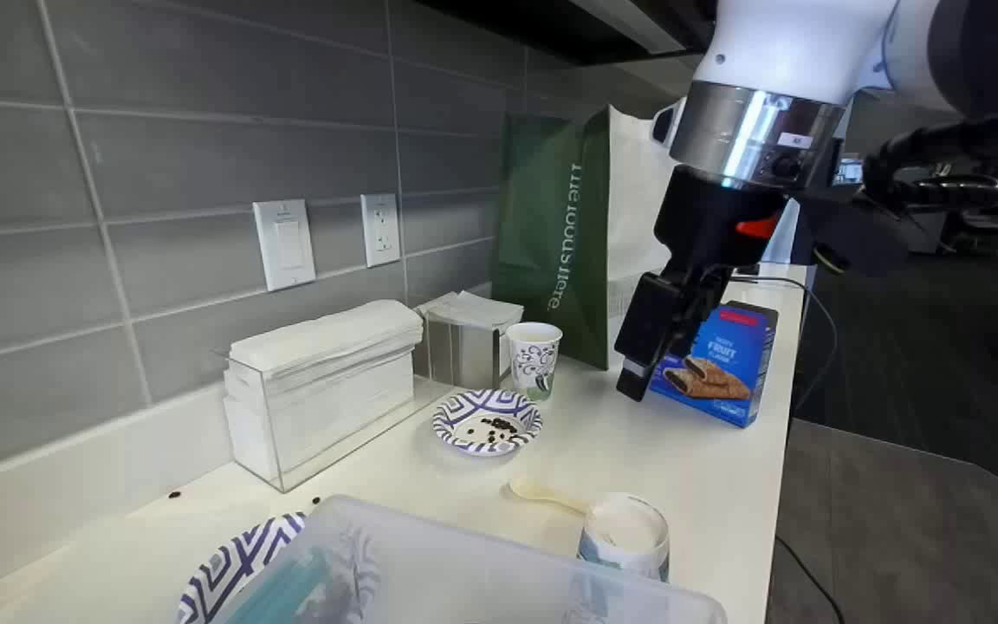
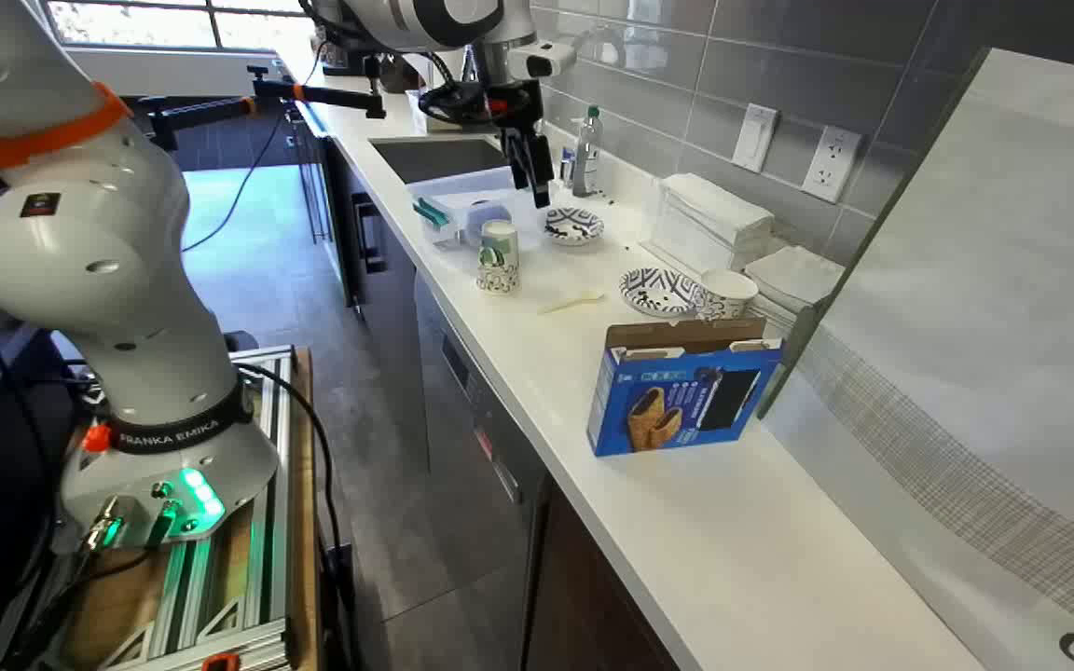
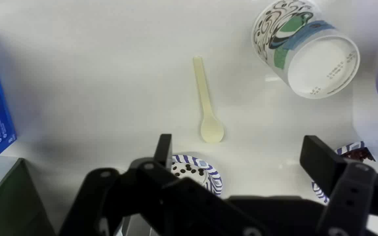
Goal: Place the coffee cup on the left upright.
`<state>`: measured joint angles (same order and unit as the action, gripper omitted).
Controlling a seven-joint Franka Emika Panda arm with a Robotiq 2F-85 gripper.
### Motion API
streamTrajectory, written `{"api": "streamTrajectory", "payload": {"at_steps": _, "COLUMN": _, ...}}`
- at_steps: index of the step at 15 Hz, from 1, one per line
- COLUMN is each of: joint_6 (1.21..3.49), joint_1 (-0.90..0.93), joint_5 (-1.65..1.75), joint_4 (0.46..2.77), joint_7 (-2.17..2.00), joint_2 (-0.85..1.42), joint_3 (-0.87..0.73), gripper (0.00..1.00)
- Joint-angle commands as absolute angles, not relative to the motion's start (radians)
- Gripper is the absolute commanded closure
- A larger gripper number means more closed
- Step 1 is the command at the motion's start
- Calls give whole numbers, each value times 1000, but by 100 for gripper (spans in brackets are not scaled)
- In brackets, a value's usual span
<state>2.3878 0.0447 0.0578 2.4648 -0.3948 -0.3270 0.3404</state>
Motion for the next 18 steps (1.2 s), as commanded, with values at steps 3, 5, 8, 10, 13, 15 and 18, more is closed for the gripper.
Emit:
{"api": "streamTrajectory", "payload": {"at_steps": 3, "joint_6": 2386, "joint_1": 71, "joint_5": 70, "joint_4": 2464, "joint_7": -403, "joint_2": -324, "joint_3": 314, "gripper": 0}}
{"api": "streamTrajectory", "payload": {"at_steps": 5, "joint_6": 2386, "joint_1": 71, "joint_5": 70, "joint_4": 2464, "joint_7": -403, "joint_2": -324, "joint_3": 314, "gripper": 0}}
{"api": "streamTrajectory", "payload": {"at_steps": 8, "joint_6": 2401, "joint_1": 96, "joint_5": 12, "joint_4": 2463, "joint_7": -353, "joint_2": -303, "joint_3": 291, "gripper": 0}}
{"api": "streamTrajectory", "payload": {"at_steps": 10, "joint_6": 2402, "joint_1": 127, "joint_5": -45, "joint_4": 2463, "joint_7": -296, "joint_2": -283, "joint_3": 263, "gripper": 0}}
{"api": "streamTrajectory", "payload": {"at_steps": 13, "joint_6": 2401, "joint_1": 150, "joint_5": -91, "joint_4": 2455, "joint_7": -231, "joint_2": -242, "joint_3": 237, "gripper": 0}}
{"api": "streamTrajectory", "payload": {"at_steps": 15, "joint_6": 2387, "joint_1": 166, "joint_5": -125, "joint_4": 2453, "joint_7": -195, "joint_2": -222, "joint_3": 226, "gripper": 0}}
{"api": "streamTrajectory", "payload": {"at_steps": 18, "joint_6": 2387, "joint_1": 180, "joint_5": -156, "joint_4": 2454, "joint_7": -157, "joint_2": -197, "joint_3": 218, "gripper": 12}}
